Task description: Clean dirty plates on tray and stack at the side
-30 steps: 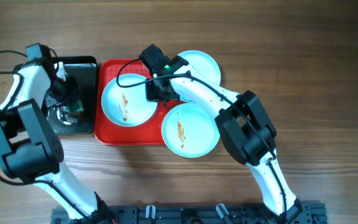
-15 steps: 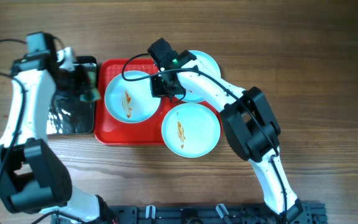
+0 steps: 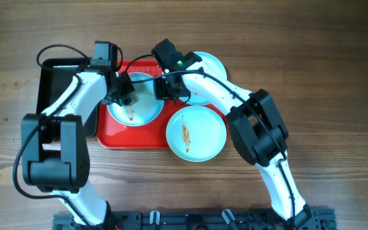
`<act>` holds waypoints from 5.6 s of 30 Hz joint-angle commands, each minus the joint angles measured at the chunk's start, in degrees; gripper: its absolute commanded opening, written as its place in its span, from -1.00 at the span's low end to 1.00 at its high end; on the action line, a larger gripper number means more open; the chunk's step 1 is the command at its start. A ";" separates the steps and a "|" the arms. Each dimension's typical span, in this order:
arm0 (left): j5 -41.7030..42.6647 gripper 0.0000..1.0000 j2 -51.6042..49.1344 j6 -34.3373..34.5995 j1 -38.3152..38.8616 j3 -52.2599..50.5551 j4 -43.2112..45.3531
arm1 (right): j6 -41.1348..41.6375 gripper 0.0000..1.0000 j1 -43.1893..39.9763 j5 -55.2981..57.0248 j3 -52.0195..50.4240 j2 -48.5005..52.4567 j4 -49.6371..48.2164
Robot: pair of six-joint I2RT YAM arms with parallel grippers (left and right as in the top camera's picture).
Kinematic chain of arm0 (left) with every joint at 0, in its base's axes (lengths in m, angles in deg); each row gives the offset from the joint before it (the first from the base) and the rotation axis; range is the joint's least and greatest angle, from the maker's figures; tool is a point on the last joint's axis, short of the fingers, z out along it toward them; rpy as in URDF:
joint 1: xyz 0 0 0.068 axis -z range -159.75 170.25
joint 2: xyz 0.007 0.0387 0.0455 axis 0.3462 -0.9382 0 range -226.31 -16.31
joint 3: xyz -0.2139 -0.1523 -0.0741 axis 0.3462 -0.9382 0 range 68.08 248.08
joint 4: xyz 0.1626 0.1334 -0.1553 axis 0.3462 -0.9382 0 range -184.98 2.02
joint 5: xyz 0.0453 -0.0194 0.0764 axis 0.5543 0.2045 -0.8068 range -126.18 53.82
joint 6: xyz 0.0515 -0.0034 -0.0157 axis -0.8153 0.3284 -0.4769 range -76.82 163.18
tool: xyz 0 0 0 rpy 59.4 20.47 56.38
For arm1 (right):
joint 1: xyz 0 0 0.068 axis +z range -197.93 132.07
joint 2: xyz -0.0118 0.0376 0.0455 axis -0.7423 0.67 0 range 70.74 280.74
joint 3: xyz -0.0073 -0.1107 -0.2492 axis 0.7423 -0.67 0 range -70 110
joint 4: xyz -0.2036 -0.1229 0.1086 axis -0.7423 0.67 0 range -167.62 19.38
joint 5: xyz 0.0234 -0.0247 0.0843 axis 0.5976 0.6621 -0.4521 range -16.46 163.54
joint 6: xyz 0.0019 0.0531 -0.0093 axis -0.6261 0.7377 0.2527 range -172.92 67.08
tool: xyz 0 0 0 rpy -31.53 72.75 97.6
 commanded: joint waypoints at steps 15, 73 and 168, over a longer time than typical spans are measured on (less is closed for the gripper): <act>1.99 -0.92 -1.70 -6.40 1.05 -4.09 -13.90 | -0.68 -0.91 -0.15 -1.42 0.68 1.68 -0.13; 11.74 -0.92 -1.70 -21.18 0.35 -4.09 -12.57 | -0.63 -0.91 -0.13 -2.03 0.24 1.70 0.48; 6.08 -0.92 25.62 5.70 -27.61 -4.66 -11.26 | -45.77 -0.91 18.73 73.29 0.52 -16.31 -24.52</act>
